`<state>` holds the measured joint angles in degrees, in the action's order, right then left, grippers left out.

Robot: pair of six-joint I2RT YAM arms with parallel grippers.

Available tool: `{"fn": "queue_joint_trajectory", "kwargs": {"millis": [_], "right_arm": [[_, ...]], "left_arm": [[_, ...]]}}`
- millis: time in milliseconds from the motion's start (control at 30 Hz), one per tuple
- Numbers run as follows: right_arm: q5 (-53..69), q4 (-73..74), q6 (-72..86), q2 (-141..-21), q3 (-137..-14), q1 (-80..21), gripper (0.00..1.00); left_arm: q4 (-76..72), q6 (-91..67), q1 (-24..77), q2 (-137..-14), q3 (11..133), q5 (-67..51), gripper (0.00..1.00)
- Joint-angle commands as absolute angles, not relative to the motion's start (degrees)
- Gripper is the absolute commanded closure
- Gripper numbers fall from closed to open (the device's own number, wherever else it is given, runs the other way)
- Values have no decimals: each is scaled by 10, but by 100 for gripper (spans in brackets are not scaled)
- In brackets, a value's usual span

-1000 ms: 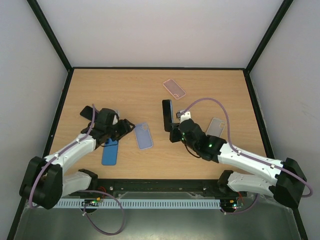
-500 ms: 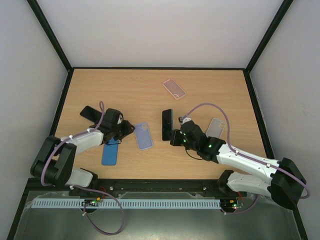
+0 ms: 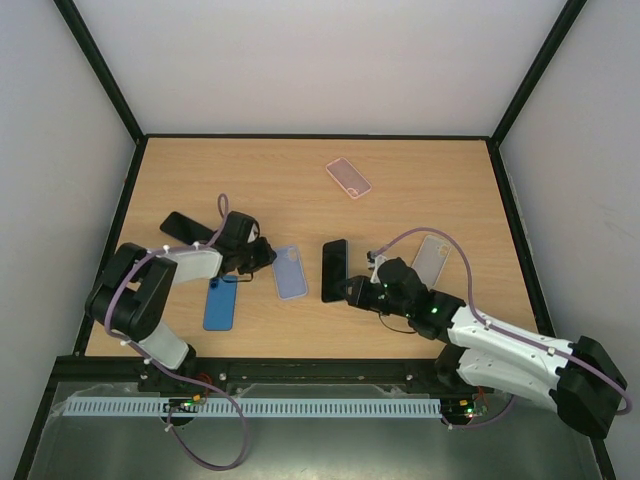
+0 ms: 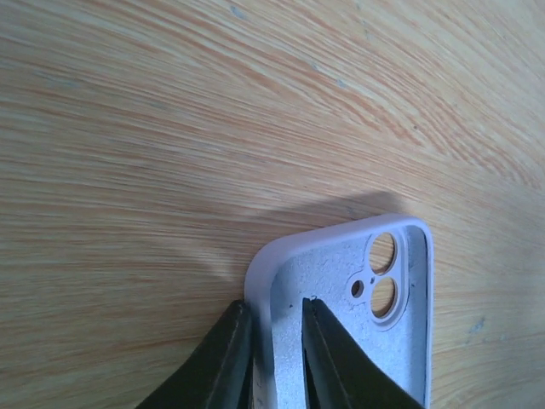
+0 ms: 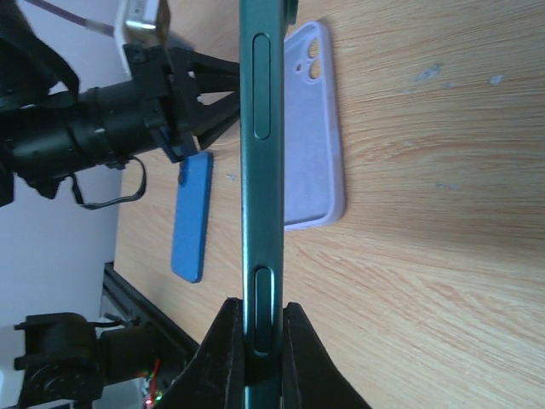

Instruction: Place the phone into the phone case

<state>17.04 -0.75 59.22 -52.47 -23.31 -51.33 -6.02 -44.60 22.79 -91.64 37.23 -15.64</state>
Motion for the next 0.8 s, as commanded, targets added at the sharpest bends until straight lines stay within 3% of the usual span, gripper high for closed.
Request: {"fn": "queue_joint_trajectory", "kwargs": {"millis": [0, 100, 367, 533, 767], "right_arm": [[193, -34, 605, -501, -235, -511, 98], [204, -34, 603, -505, -233, -511, 98], [260, -140, 666, -562, -182, -515, 98], [263, -164, 655, -616, -191, -518, 98], [308, -211, 627, -720, -250, -519, 98]], "left_arm": [[-18, -423, 245, -935, 387, -157, 87], [1, -417, 259, -935, 393, -155, 96], [38, -415, 315, -904, 385, -153, 96], [50, -434, 324, -879, 370, -160, 88], [21, -476, 322, -813, 340, -202, 56]]}}
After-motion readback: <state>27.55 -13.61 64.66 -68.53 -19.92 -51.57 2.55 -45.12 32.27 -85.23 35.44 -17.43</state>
